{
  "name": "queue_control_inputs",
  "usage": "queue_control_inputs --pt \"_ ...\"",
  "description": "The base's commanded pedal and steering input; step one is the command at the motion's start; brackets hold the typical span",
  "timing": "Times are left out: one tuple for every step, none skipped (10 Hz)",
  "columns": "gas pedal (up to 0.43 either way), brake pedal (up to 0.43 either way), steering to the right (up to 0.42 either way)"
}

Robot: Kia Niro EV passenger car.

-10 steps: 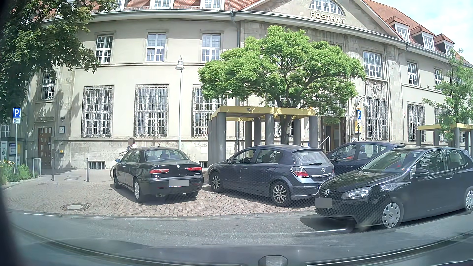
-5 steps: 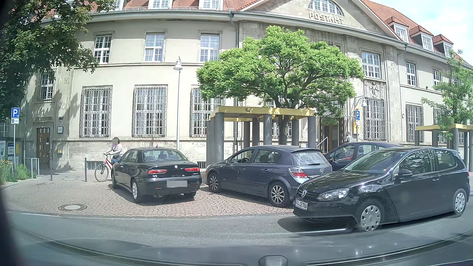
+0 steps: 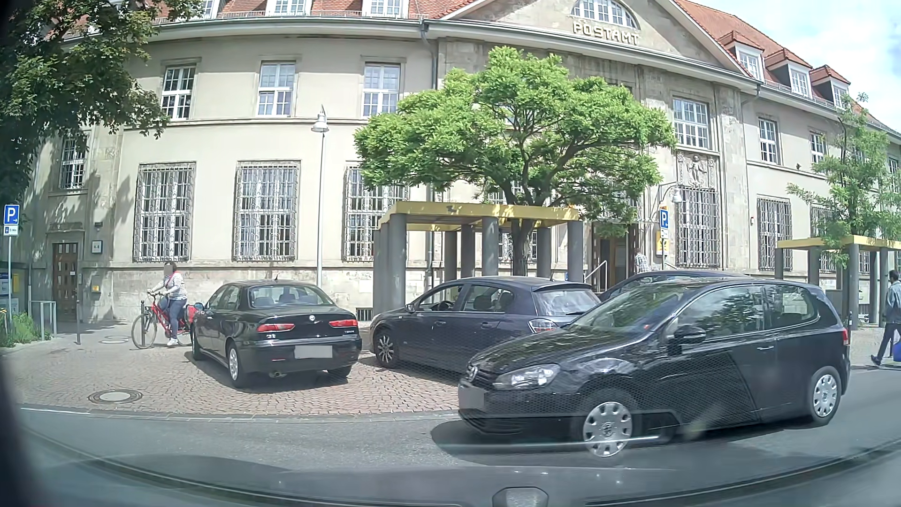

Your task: Follow the waypoints while adhering to traffic rules and regulations

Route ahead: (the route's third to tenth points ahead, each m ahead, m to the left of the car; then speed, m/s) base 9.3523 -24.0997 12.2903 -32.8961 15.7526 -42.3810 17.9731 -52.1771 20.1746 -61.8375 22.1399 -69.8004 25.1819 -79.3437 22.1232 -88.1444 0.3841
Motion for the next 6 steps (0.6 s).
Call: queue_control_inputs --pt "0.000 0.030 0.972" --pt "0.000 0.030 0.972" --pt "0.000 0.037 0.970" --pt "0.000 0.030 0.965" --pt "0.000 0.030 0.960" --pt "0.000 0.037 0.945"
